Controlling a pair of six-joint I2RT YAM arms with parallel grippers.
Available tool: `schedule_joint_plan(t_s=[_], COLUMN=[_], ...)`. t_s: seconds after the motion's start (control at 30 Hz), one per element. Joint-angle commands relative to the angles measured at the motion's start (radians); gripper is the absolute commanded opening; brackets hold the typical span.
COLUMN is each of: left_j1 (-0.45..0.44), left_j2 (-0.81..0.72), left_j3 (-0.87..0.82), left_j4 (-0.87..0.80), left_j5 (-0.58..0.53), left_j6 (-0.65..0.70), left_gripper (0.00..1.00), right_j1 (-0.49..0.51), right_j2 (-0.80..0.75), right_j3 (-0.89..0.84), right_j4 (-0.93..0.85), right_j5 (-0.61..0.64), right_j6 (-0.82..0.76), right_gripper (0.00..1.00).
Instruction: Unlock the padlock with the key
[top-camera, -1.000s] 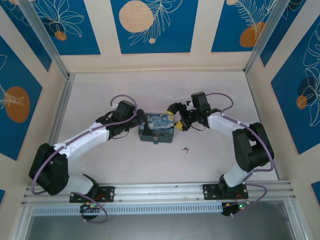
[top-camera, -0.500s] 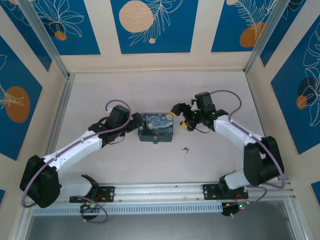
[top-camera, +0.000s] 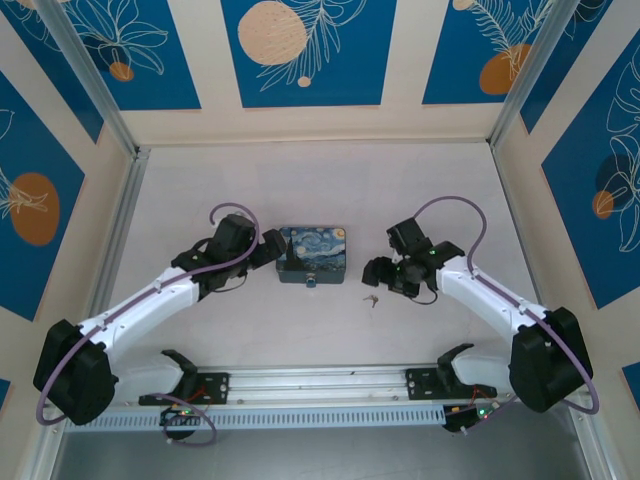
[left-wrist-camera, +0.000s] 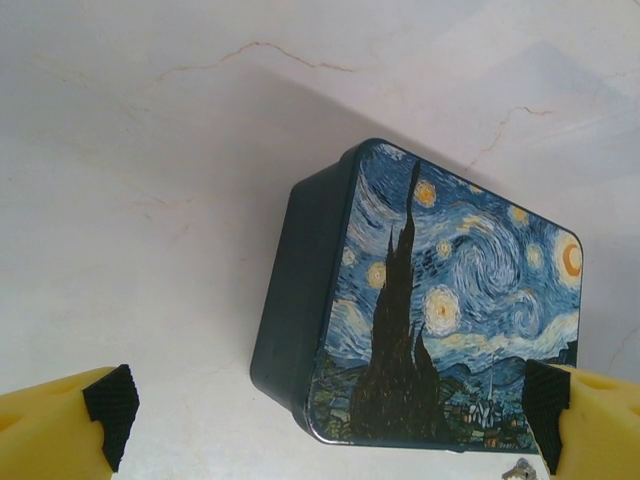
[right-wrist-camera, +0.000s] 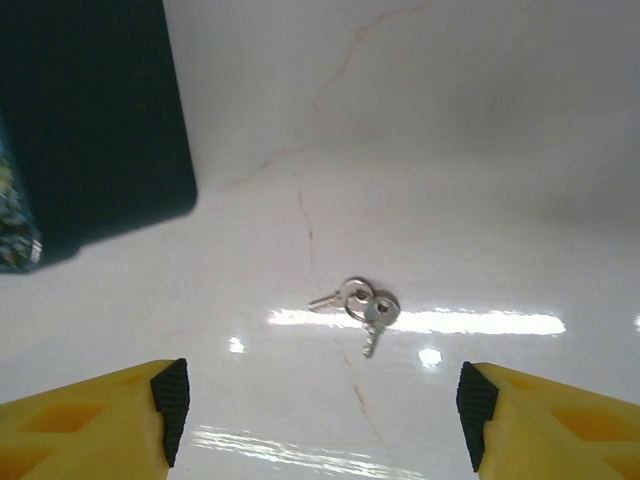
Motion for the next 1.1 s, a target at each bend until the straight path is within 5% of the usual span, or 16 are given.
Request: schedule_joint_plan(t_s=[0.0,0.47,1.07], left_j1=[-0.003,-0.003,0.002], left_j2=[0.022,0.107,0.111], left_j3=[0.029,0.056,0.048], left_j4=[0.012,0.05,0.052], left_j5=[0.035,0.075,0.076], left_j6=[0.031,0.044,0.044], left_gripper=[1.0,1.0,1.0], right_j1=[0.046,0.167,0.176], right_j2=[0.032,0.302,0.382], right_j3=[0.002,0.103,0.135], right_j4=[-0.071,-0.086,-0.082], right_j5=[0.075,0.187,0.18], right_j6=[-0.073,-0.136,-0.173], right_gripper=[0.7,0.63,0.52])
